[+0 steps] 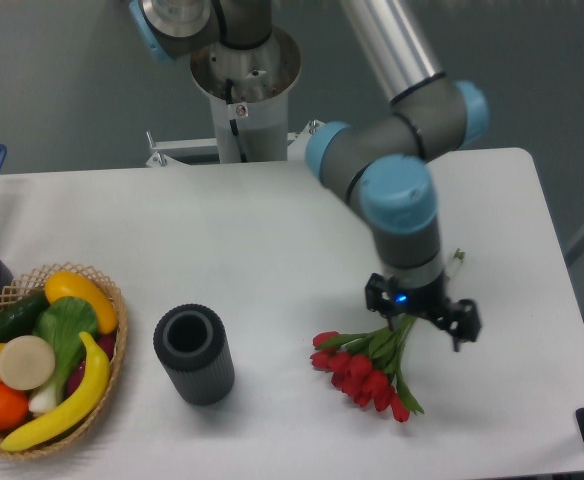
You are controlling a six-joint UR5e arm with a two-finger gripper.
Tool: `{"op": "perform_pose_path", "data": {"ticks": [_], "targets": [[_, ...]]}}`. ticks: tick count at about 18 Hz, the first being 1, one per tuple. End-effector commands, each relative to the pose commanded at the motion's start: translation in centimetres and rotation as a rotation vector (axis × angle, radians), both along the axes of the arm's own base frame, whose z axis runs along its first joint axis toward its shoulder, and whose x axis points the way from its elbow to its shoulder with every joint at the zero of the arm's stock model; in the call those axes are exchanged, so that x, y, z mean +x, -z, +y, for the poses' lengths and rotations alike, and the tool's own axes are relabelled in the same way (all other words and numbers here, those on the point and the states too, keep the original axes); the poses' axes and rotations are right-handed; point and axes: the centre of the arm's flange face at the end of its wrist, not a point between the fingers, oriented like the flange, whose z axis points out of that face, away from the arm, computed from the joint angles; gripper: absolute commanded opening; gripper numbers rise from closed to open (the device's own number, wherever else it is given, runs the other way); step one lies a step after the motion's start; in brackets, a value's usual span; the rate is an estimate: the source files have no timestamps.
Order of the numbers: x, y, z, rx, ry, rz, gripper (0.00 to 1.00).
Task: Place the flowers on the table
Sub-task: 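Lower the tulips onto the table and open the gripper, then lift the open gripper up away from the tulips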
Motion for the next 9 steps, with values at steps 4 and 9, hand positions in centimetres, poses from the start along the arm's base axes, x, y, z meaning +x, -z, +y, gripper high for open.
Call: {"op": "perform_pose_path", "data": {"ticks": [4,9], "targets": [[-1.5,-2.4,-4.2,0.018,0.125,-0.021,1.0],[-2.3,-3.9,-10.2,-0.088,0.29,-0.059,1.0]]}}
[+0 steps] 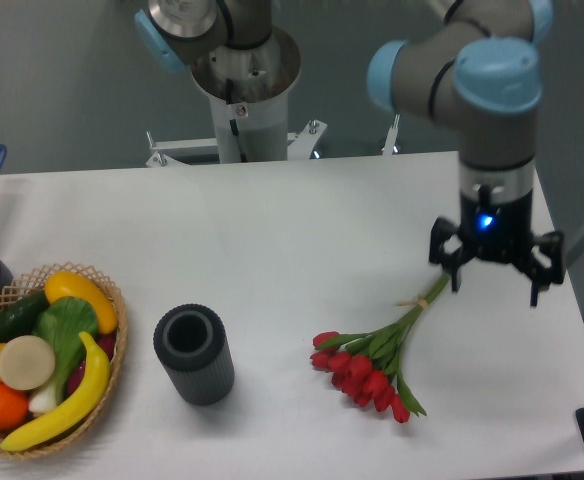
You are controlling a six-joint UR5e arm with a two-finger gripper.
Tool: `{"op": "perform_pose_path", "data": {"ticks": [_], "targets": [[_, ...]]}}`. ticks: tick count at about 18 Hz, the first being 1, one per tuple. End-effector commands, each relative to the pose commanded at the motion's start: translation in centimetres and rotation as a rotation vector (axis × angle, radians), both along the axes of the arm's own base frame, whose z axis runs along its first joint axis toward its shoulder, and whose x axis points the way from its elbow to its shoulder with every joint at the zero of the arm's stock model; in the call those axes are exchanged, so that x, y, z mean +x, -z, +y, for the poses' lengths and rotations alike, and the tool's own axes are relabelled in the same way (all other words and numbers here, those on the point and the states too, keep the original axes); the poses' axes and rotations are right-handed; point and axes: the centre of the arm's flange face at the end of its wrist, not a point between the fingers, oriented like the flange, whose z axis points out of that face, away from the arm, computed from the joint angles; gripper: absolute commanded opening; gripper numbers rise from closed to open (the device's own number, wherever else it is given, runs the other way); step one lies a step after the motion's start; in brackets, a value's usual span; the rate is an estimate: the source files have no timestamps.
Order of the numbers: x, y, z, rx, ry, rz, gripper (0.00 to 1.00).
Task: Place the flowers on the table
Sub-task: 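Lift the open gripper up away from the tulips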
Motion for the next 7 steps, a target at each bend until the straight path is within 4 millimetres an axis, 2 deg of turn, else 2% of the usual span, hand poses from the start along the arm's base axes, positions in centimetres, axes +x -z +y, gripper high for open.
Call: {"op": "perform_pose_path", "data": {"ticks": [3,7], "targets": [[-0.2,-0.2,-2.4,-0.035,0.074,0.018,1.0],[-0.2,-0.4,-4.2,-0.076,0.151,0.016,1.0]]}}
